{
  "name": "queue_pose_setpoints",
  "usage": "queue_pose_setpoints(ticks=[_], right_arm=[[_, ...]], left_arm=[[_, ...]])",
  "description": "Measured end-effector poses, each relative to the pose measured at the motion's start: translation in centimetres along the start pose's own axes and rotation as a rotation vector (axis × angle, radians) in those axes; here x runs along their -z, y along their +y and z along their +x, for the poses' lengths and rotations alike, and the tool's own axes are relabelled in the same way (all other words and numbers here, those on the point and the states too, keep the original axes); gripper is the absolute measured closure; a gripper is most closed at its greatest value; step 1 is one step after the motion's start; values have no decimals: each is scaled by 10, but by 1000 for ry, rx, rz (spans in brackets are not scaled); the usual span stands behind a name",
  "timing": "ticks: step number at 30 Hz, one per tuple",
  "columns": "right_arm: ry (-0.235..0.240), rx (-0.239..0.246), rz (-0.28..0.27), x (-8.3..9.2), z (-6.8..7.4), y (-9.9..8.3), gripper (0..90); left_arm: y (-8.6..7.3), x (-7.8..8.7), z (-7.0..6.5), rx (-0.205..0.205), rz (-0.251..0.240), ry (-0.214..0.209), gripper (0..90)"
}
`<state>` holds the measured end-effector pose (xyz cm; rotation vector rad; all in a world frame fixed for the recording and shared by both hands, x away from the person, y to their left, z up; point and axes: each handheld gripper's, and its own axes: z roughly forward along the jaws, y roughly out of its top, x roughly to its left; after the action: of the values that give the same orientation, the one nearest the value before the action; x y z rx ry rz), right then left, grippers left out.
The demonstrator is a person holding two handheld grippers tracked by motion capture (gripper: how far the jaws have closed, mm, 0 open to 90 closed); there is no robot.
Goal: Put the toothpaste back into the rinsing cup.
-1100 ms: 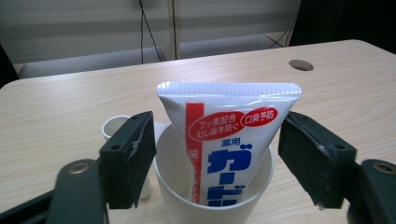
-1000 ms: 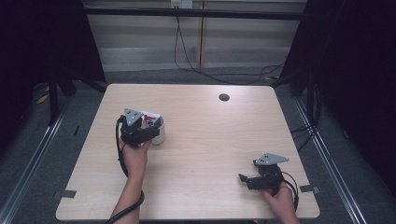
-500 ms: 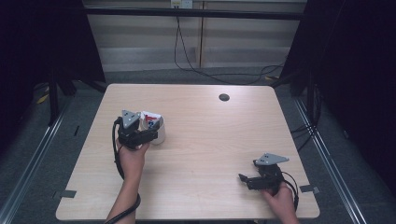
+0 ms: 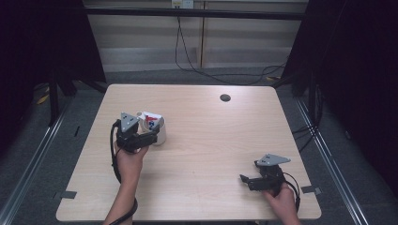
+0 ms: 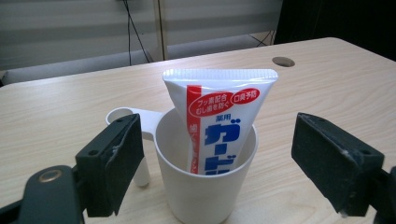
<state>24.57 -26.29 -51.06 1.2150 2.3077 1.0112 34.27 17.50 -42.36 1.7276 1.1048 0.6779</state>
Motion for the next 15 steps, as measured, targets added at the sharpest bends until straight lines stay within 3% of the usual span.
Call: queue_pose_setpoints(ticks=[15], right_arm=[[1,2,-1,0,0,0,166]], left_arm=[[-13,9,6,0,7,-5,162]])
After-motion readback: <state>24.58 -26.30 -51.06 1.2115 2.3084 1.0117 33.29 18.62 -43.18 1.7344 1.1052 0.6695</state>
